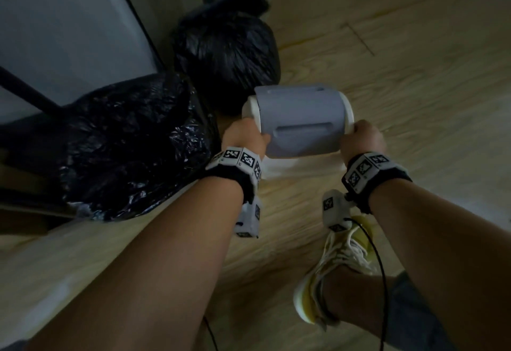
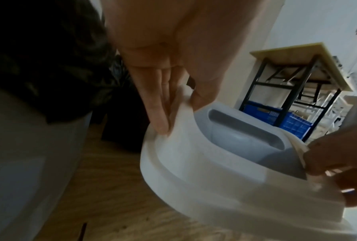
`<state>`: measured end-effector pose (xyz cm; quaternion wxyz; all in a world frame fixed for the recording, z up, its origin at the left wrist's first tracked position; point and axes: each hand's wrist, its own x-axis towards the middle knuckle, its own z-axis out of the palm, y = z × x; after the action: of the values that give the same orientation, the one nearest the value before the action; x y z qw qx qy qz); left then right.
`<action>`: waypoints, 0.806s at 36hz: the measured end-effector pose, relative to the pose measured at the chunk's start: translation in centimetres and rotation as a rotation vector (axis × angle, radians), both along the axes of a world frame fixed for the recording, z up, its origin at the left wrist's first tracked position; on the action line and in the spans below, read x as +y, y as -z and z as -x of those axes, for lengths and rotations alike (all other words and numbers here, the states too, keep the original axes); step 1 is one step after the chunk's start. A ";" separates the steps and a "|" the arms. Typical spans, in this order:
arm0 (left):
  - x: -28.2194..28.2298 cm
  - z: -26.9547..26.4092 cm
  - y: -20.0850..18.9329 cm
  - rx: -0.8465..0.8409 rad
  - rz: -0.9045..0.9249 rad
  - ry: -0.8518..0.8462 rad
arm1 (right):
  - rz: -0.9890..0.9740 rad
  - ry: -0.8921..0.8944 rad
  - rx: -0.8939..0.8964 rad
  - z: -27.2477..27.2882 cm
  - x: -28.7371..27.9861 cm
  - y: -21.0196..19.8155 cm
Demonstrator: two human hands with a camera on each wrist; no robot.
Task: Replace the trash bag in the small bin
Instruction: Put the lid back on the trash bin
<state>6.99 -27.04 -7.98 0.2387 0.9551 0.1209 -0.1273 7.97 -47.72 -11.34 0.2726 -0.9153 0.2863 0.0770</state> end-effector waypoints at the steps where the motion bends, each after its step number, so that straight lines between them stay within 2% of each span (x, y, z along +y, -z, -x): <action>1: 0.1 0.3 -0.7 -0.017 -0.002 0.007 | -0.001 0.002 -0.013 0.2 0.0 -0.8; 8: 1.2 2.8 -5.5 -0.142 0.006 0.016 | -0.026 -0.015 -0.119 2.6 0.6 -5.9; 16: 4.3 5.7 -9.8 -0.288 -0.067 -0.012 | -0.059 -0.096 -0.231 4.2 3.3 -10.1; 23: 9.5 7.9 -11.3 -0.379 -0.069 -0.167 | -0.088 -0.276 -0.360 4.8 8.2 -12.9; 29: 14.7 10.4 -11.0 -0.403 -0.015 -0.289 | -0.124 -0.372 -0.385 4.7 13.3 -12.8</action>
<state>-3.37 -12.36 3.04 0.2668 0.9357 0.2071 0.1021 3.29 -34.47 1.43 0.3587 -0.9315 0.0512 -0.0321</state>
